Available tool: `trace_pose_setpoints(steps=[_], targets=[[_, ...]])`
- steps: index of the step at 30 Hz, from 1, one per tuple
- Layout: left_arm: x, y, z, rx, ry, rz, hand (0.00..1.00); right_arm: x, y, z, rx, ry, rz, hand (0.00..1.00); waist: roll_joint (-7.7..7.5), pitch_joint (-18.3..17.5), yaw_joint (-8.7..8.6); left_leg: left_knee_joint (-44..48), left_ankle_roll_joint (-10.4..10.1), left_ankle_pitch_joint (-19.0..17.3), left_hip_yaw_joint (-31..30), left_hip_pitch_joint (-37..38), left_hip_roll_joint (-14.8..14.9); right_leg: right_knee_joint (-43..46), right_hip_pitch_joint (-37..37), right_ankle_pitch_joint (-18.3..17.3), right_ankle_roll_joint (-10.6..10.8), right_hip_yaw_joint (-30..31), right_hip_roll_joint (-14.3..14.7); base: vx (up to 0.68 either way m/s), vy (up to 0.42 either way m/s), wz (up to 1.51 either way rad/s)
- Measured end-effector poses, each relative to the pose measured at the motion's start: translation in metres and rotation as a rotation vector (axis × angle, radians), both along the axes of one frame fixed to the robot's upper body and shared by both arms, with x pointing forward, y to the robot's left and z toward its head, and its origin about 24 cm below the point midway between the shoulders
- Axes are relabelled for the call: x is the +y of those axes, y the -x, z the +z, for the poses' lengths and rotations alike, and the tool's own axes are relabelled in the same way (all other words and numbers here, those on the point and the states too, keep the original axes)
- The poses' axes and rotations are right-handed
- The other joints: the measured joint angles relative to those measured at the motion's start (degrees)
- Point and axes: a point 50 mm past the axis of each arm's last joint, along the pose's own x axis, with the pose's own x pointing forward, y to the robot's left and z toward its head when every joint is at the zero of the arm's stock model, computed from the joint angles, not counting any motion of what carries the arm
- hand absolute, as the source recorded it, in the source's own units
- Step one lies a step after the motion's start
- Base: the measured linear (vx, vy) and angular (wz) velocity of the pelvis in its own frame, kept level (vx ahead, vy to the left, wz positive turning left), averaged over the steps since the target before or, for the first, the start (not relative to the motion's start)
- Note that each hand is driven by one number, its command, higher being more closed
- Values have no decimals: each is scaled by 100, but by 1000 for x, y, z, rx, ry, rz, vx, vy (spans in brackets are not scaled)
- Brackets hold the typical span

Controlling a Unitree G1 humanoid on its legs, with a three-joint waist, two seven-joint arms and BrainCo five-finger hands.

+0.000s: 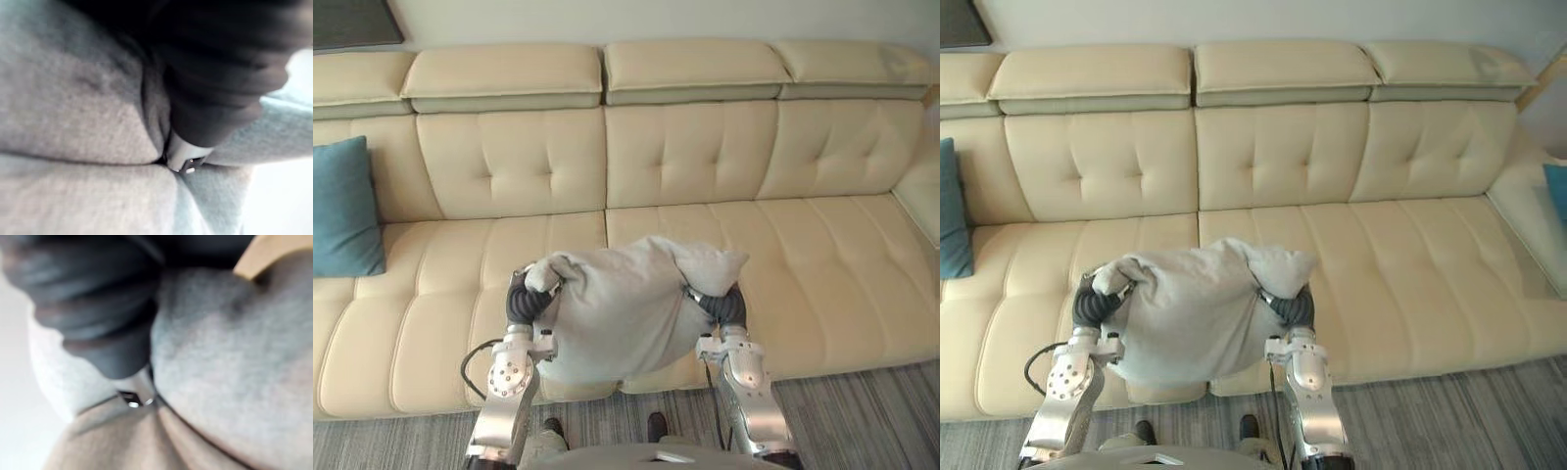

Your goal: Pick up cushions and gather them together orderly.

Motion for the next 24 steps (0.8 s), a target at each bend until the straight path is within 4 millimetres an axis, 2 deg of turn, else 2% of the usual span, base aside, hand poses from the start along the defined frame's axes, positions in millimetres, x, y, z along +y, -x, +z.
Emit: trace_pose_setpoints(steps=[1, 3, 5, 7, 11, 12, 15, 18, 21, 24], targets=[[1, -12, 9, -34, -26, 5, 100, 4, -14, 9, -36, 11, -2, 100, -4, 7, -11, -6, 8, 37, 18, -77, -2, -38, -84, 61, -5, 40, 2, -181, -27, -30], [6, -51, 50, -178, -108, 37, 100, 16, -53, 55, -190, 23, -6, 100, 0, 255, -21, 38, 49, 194, 32, -445, 3, -159, -389, 322, -15, 105, 8, -229, -20, -8], [6, -73, 89, -304, -145, 84, 100, 23, -70, 97, -327, 15, -26, 100, 5, 515, -13, 162, 86, 287, -26, -850, 26, -170, -703, 473, -21, 95, 13, -280, -28, 8], [13, -97, 139, -436, -181, 165, 100, 34, -88, 148, -473, 5, -51, 100, 13, 824, 16, 455, 133, 332, -81, -1376, 109, -141, -1096, 641, 18, 85, 54, -244, -43, 6], [10, -110, 197, -591, -161, 236, 100, 35, -94, 200, -624, -60, -136, 100, 51, 1061, 72, 508, 158, 505, -244, -1955, 131, 36, -1633, 682, 54, -46, 78, -149, -52, 17], [9, -111, 203, -605, -160, 240, 100, 35, -94, 206, -641, -68, -142, 100, 61, 1107, 83, 493, 158, 534, -255, -1993, 128, 67, -1693, 682, 54, -54, 77, -117, -58, 11], [11, -117, 251, -704, -161, 276, 100, 33, -97, 253, -751, -125, -190, 100, 114, 1414, 111, 91, 192, 916, -294, -2333, 23, 270, -2269, 686, 60, -88, 37, -111, -44, 15], [5, -117, 274, -753, -141, 263, 100, 25, -95, 276, -799, -118, -214, 100, 186, 1651, 120, -230, 175, 1214, -354, -2578, -32, 333, -2628, 715, 89, -193, 17, -62, -22, 17], [0, -118, 272, -737, -104, 231, 100, 20, -96, 277, -781, -134, -245, 100, 218, 1782, 134, -302, 143, 1289, -352, -2751, -12, 505, -2911, 704, 88, -199, 35, -11, -8, 1], [-13, -122, 264, -696, -47, 188, 100, 13, -96, 275, -753, -151, -283, 100, 267, 1937, 148, -272, 132, 1298, -351, -2927, 2, 734, -3164, 651, 78, -200, 32, -1, -5, 2]])
